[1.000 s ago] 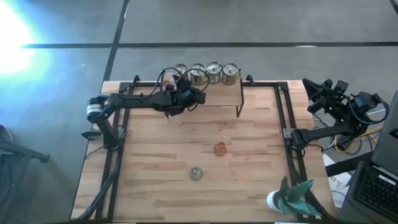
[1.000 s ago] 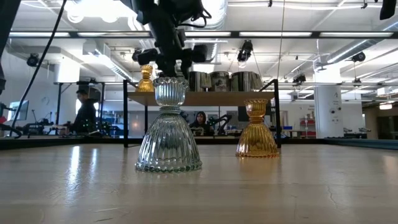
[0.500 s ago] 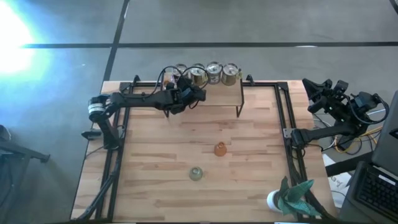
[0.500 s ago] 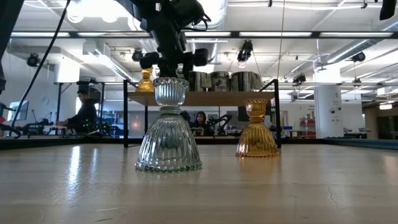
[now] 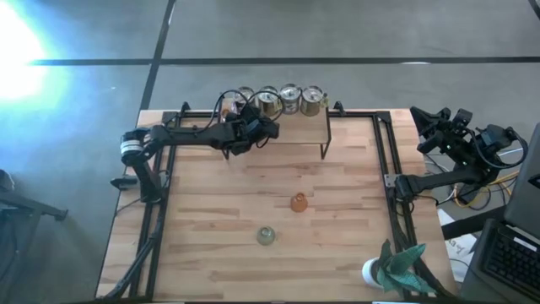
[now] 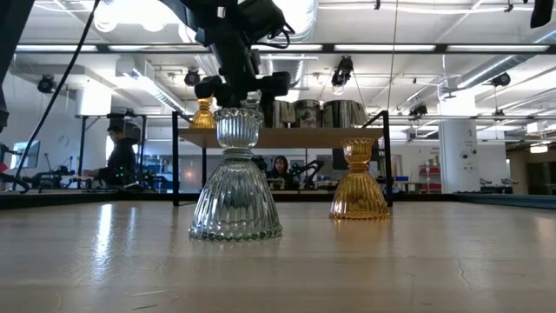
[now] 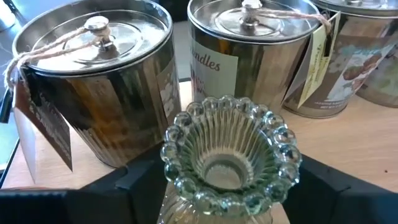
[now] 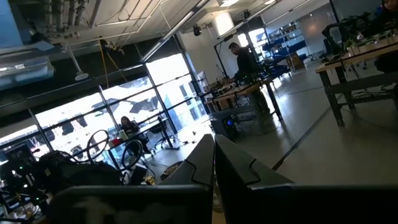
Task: Pick & Place candle stick holders
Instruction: Put the green glass candle holder on the shelf
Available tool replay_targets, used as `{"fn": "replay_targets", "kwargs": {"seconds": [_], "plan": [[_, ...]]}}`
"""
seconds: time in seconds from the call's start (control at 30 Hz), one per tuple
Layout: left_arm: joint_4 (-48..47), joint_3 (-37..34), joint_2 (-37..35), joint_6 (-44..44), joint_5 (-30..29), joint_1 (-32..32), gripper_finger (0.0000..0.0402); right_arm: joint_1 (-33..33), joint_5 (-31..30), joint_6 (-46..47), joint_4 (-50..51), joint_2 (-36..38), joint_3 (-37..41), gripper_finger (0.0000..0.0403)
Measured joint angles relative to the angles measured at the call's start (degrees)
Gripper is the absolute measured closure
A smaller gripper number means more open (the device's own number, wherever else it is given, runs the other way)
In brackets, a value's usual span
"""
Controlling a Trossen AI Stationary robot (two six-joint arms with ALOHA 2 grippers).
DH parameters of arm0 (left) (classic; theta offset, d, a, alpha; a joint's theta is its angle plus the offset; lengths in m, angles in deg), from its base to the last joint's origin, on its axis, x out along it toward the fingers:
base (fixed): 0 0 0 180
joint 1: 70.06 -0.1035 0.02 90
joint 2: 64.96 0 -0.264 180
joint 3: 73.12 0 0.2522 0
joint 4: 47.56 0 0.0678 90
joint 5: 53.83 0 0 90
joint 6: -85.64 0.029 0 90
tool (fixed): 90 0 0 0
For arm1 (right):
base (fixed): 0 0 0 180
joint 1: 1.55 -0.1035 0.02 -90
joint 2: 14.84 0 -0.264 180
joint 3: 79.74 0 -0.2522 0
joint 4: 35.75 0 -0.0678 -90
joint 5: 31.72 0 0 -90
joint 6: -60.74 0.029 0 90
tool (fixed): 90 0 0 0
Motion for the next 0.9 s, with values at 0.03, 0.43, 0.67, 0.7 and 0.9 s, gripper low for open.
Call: {"fn": "replay_targets", "kwargs": {"seconds": [0.03, 0.43, 0.67, 0.7, 0.9], "plan": [[0.04, 0.00, -0.05, -0.07, -0.01, 0.00, 0.0134, 0.00, 0.00, 0.02, -0.01, 0.00, 0.01, 0.0394], [0.90, 0.02, -1.46, 0.17, -0.26, 0.00, 0.0127, 0.00, 0.00, -0.20, 0.01, 0.00, 0.00, 0.0394], [0.93, 0.09, -2.61, 0.19, 1.31, 0.02, 0.0126, -0.02, 0.00, -0.20, 0.11, 0.00, 0.02, 0.0394], [0.90, 0.09, -2.75, 0.19, 2.14, 0.02, 0.0126, 0.00, -0.02, -0.20, 0.13, 0.00, 0.02, 0.0394], [0.71, 0.09, -3.82, 0.33, 6.50, 0.05, 0.0126, -0.01, 0.00, -0.20, 0.22, 0.00, 0.01, 0.0394]]}}
